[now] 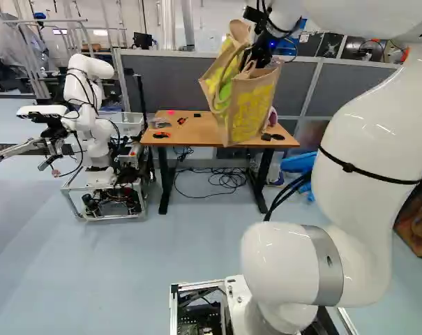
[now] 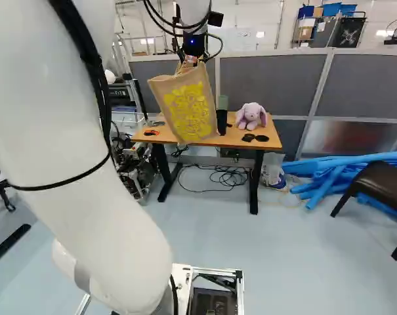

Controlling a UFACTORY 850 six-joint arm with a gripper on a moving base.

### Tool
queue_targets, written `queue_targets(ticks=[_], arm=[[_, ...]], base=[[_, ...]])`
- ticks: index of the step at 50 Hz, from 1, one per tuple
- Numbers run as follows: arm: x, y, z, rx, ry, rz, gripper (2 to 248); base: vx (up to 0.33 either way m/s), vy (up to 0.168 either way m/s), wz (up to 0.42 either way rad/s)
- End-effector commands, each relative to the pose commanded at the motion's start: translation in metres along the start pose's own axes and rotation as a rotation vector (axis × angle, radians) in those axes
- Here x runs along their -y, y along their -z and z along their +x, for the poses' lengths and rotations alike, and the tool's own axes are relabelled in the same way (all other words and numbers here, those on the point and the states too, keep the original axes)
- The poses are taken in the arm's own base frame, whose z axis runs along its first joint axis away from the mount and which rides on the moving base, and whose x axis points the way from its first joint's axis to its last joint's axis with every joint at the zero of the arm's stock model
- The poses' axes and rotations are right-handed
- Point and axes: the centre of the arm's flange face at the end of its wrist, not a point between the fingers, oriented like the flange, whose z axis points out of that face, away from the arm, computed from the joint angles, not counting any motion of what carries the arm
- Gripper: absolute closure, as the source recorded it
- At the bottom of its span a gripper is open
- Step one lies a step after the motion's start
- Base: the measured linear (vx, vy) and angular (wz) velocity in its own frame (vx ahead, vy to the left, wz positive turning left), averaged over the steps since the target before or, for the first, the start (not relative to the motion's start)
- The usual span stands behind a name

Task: Pick up the bag on the ground and place it on the table

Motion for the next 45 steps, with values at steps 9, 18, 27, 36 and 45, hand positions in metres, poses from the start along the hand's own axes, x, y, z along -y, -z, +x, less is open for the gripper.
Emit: queue_targets(ticks=[9, 18, 27, 36, 45], arm=[[0.0000, 0.0000, 0.0000, 0.000, 0.000, 0.000, 229], [0.0000, 0.0000, 0.0000, 0.000, 0.000, 0.000, 229], [0.0000, 0.0000, 0.0000, 0.000, 0.000, 0.000, 229], [0.0000, 0.0000, 0.0000, 0.000, 0.000, 0.000, 229], [0.0000, 0.0000, 0.0000, 0.000, 0.000, 0.000, 229]], base=[[-0.001, 0.020, 0.090], [0.000, -0.003, -0.015], [0.000, 0.000, 0.000], [0.006, -0.007, -0.070], [0.000, 0.038, 0.012]])
